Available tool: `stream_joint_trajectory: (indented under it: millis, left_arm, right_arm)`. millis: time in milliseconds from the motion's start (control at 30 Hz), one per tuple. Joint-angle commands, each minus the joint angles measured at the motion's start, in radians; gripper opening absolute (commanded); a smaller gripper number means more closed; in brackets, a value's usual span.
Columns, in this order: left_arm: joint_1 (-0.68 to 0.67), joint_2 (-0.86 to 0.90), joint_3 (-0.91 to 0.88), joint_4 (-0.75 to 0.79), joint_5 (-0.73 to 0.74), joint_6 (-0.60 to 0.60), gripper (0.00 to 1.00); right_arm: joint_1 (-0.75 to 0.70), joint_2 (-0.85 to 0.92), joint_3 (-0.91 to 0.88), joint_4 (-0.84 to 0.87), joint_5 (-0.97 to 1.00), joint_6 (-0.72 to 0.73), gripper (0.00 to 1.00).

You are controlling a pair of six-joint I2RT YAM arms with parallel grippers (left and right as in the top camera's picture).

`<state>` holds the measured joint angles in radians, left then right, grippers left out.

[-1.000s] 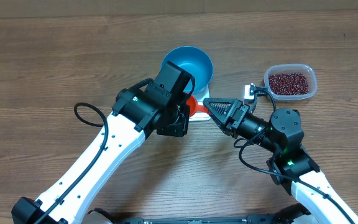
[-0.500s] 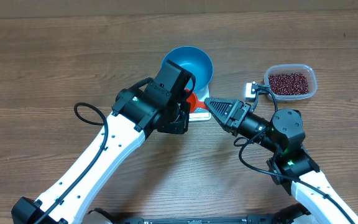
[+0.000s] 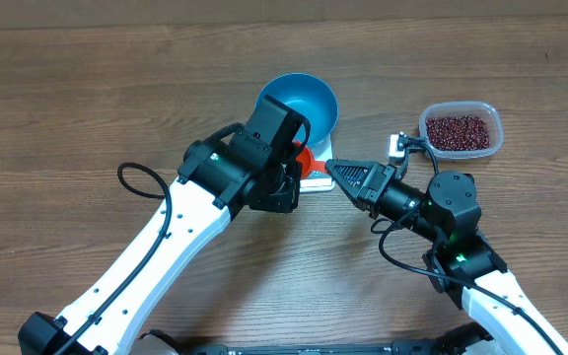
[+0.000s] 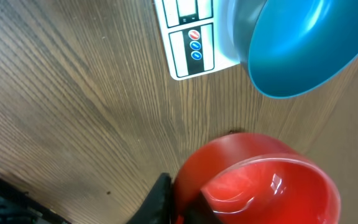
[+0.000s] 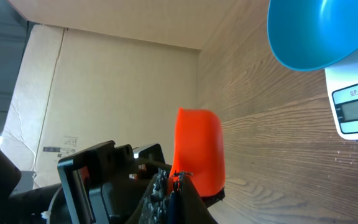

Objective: Scoop item into bowl and weigh 150g on scale

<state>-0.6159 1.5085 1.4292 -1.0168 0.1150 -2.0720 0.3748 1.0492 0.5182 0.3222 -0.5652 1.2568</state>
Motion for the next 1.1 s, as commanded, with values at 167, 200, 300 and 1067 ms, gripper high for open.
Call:
stream_joint_trajectory:
  millis: [167,200,300,1067]
  left_arm:
    - [-0.013,0.012,0.000,-0.012,-0.025,0.032,1.00]
    - [-0.013,0.012,0.000,-0.013,-0.021,0.043,1.00]
    - [-0.011,0.009,0.000,-0.031,0.011,0.084,0.99]
    - [0.053,-0.190,0.000,-0.216,-0.149,0.393,0.99]
  right_arm:
    - [0.006,-0.003,0.025,0.013,0.003,0.000,0.04]
    - [0.006,-0.003,0.025,0.013,0.003,0.000,0.04]
    - [0.006,-0.003,0.025,0.008,-0.003,-0.001,0.04]
    - [-0.111,-0.049,0.071,-0.300,0.025,-0.264,0.04]
